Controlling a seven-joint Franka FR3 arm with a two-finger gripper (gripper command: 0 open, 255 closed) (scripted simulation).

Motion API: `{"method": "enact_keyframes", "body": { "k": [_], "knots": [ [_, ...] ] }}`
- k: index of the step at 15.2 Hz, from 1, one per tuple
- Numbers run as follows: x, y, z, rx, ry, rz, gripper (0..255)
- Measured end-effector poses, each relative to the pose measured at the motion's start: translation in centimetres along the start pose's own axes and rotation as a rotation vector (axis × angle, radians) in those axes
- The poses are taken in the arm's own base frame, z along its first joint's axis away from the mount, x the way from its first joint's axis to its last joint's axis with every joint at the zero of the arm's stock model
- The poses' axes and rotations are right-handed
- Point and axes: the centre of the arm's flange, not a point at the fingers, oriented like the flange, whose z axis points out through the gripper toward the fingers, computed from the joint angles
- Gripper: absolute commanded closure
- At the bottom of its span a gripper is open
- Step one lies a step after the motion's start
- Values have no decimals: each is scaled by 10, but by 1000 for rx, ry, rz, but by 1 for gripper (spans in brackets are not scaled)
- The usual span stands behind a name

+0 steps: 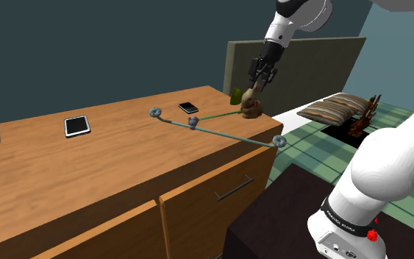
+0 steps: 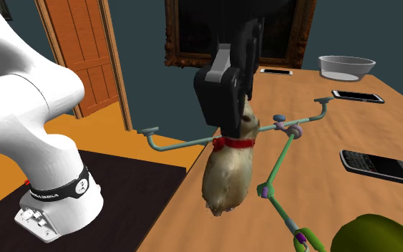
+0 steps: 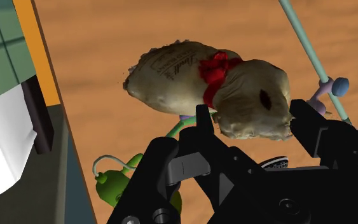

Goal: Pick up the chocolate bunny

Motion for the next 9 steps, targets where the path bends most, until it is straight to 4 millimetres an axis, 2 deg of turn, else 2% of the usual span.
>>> {"method": "enact_keyframes", "body": {
  "k": [9],
  "knots": [
    [0,-17,-42,0,0,0,255]
  ]
}}
